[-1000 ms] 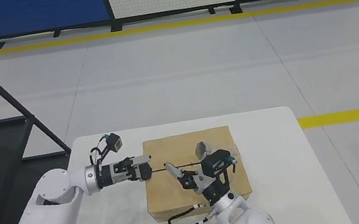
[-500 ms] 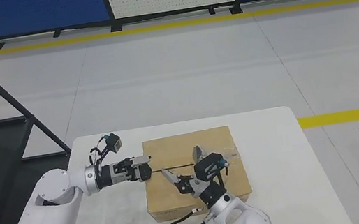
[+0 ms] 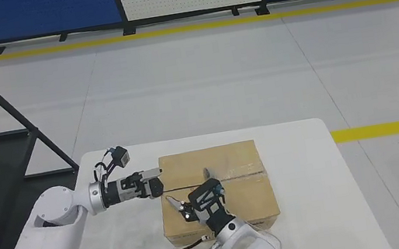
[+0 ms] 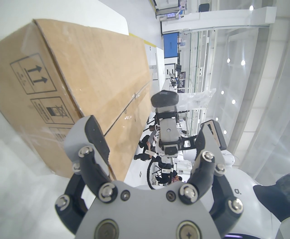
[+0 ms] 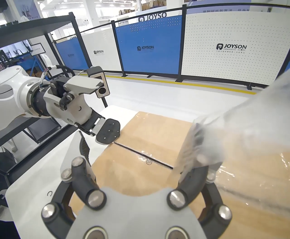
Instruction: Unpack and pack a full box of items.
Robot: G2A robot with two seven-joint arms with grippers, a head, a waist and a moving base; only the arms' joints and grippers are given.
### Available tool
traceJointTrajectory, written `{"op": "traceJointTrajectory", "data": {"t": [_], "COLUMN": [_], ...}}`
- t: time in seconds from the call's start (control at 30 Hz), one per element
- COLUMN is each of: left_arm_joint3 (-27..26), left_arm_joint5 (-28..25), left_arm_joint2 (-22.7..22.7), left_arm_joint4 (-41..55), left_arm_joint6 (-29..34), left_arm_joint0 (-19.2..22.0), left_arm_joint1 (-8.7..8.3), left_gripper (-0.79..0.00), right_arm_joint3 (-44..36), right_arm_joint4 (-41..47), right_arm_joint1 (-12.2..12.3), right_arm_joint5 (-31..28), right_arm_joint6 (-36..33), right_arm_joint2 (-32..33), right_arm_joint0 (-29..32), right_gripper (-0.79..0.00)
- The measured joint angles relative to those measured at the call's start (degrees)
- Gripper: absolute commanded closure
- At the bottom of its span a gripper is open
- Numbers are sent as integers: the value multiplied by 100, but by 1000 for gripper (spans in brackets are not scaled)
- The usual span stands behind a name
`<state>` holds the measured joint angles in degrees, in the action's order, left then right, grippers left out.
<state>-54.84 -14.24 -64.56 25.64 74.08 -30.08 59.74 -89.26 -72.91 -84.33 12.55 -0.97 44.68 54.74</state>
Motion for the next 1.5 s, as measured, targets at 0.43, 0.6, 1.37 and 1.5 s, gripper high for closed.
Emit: {"op": "traceJointTrajectory", "data": {"t": [0.43, 0.6, 1.37, 1.5], "left_arm_joint3": [384, 501, -186, -644], "left_arm_joint5": [-146, -224, -54, 108], "left_arm_joint2": [105, 95, -757, -968], "left_arm_joint4": [35, 90, 687, 796], "left_arm_joint6": [42, 57, 732, 723], "left_arm_joint0": [221, 261, -218, -492], "left_arm_joint1": [55, 62, -242, -317], "left_gripper": [-785, -785, -785, -785], "right_arm_joint3": [252, 339, 128, -208], "right_arm_joint4": [-207, -176, -88, -95], "right_arm_joint1": [-218, -308, -488, -458], "right_arm_joint5": [337, 417, -327, -566], "right_arm_joint6": [-170, -112, -32, 0], "right_arm_joint2": [-114, -111, 154, 295], "right_arm_joint0": [-109, -170, -50, 121], "right_gripper": [-785, -785, -785, -785]}}
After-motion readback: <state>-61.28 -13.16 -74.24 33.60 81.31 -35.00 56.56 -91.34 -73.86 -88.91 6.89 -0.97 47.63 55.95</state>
